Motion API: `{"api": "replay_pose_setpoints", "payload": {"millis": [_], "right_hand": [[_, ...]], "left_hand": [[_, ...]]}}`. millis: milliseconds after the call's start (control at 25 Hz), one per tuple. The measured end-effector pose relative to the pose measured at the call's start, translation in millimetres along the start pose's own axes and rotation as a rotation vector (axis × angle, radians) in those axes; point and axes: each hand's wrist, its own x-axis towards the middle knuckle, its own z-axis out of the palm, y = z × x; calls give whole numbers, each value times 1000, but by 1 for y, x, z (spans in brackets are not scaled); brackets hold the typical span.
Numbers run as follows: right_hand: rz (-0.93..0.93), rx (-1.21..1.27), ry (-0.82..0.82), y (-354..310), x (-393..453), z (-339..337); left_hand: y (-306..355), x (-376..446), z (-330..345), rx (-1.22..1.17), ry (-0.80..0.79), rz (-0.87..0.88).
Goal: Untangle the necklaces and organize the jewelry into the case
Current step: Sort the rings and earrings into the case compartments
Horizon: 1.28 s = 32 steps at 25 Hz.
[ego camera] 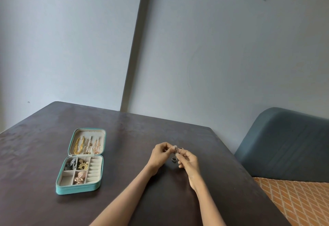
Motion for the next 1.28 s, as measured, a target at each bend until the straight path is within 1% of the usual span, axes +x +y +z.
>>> {"api": "replay_pose_setpoints", "payload": {"millis": [160, 280, 360, 440, 560, 680, 760, 840, 960, 1040, 1160, 1200, 1280], "right_hand": [[-3, 80, 34, 2, 2, -2], [2, 148, 86, 6, 5, -5], [-15, 110, 90, 8, 6, -4], [-32, 27, 73, 7, 4, -3], [-30, -67, 44, 5, 1, -1], [-39, -9, 27, 4, 0, -2], [-47, 60, 33, 2, -1, -4], [-59, 92, 32, -1, -2, -4], [-88, 52, 43, 0, -5, -4], [-83, 39, 71, 2, -4, -4], [-73, 27, 81, 0, -5, -5], [-73, 24, 69, -1, -6, -4], [-72, 22, 46, -1, -6, -4]], "left_hand": [[3, 1, -1, 30, -73, -14], [3, 1, 1, 138, -197, -21], [3, 1, 0, 145, -270, -15], [4, 0, -3, 74, -291, -7], [7, -2, -7, -42, -229, 9], [7, -1, -7, -107, -158, 12], [6, -1, -6, -125, -160, 1], [6, -2, -5, -106, -182, 3], [6, -4, -3, -60, -199, 20], [6, -4, -2, -54, -176, 21], [4, -4, -2, -68, -72, 28], [4, -3, -3, -60, -68, 31], [3, -3, -3, -25, -110, 32]]}}
